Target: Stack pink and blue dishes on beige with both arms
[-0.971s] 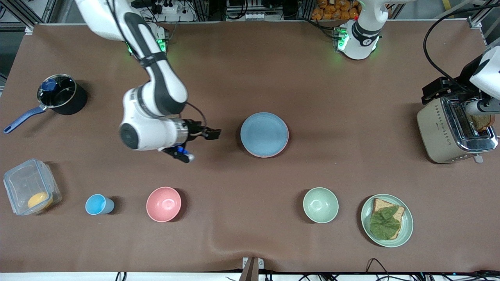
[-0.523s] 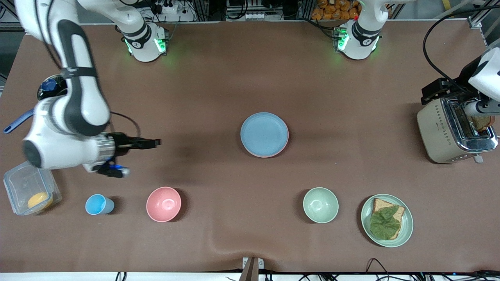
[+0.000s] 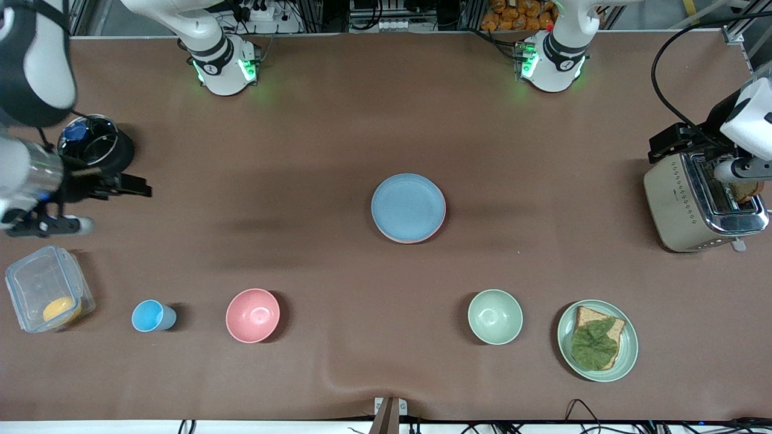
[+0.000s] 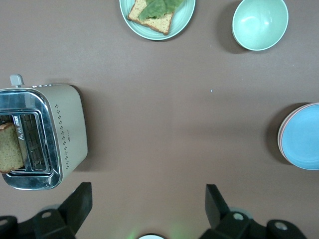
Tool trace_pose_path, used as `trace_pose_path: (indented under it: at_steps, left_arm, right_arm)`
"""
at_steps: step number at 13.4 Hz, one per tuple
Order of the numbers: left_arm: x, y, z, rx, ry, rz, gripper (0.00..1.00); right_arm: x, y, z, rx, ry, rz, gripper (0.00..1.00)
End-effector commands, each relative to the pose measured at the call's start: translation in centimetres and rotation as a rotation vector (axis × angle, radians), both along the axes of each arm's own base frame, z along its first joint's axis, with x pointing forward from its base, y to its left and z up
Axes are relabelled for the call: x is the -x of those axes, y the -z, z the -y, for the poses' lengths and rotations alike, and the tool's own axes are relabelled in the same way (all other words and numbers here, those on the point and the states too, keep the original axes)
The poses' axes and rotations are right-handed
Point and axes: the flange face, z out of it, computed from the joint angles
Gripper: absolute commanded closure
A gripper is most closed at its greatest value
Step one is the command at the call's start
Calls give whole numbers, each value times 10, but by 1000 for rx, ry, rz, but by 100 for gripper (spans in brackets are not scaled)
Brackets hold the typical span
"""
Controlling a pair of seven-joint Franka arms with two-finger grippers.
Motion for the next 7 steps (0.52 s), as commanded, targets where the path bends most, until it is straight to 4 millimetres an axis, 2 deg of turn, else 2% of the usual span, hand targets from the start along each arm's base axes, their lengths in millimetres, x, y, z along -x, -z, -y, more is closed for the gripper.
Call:
trace_pose_path:
  at_steps: [1, 3, 7]
  left_arm:
    - [1, -1, -1, 18, -7, -3, 0]
    - [3, -4, 0, 19, -1, 3, 0]
    - [6, -10, 2, 20, 13, 11, 0]
  right_arm:
    - [28, -37, 4, 45, -30, 56, 0]
    - [35, -49, -4, 44, -27, 66, 0]
    - [36, -53, -4, 65, -21, 74, 0]
